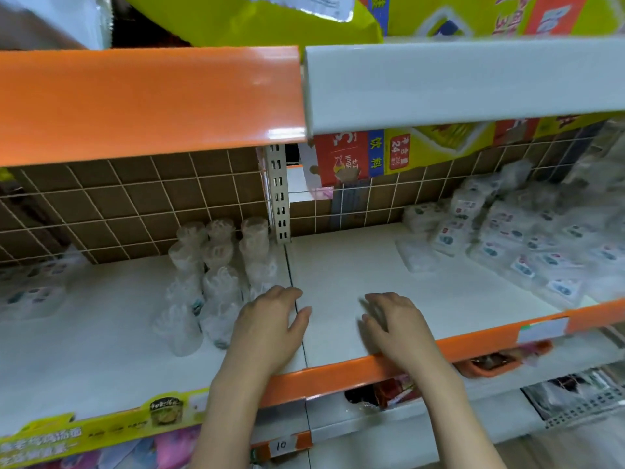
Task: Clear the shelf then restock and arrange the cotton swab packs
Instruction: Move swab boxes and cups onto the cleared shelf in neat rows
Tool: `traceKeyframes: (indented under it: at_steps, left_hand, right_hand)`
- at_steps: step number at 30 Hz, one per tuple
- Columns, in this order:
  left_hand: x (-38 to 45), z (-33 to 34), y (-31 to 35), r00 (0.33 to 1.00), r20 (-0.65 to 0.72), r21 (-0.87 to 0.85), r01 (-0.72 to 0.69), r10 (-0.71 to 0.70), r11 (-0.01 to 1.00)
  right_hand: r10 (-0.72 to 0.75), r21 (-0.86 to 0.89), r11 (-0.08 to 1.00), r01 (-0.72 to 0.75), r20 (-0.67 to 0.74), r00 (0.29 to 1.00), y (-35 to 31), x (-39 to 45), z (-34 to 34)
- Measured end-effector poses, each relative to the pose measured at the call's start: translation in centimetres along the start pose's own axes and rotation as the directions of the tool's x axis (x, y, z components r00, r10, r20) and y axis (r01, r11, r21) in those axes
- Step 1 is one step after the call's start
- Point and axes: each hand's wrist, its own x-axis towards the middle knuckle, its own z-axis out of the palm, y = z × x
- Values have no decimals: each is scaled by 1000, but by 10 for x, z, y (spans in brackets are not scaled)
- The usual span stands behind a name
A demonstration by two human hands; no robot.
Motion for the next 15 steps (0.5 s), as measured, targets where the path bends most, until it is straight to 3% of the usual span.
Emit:
traceKeyframes:
  at_steps: [6, 12, 15]
  left_hand:
    - [16, 19, 28, 996, -1, 68, 85, -85, 994]
    - [29, 49, 70, 961, -49, 76, 277, -274, 958]
    - [35, 71, 105, 957, -59, 80, 288, -284, 954]
  right_hand:
    - [-57, 6, 998, 57, 48, 997, 42, 11, -18]
    - [-79, 7, 997, 79, 48, 996, 115, 23, -61]
    - [-97, 18, 995, 96, 49, 994, 148, 26, -79]
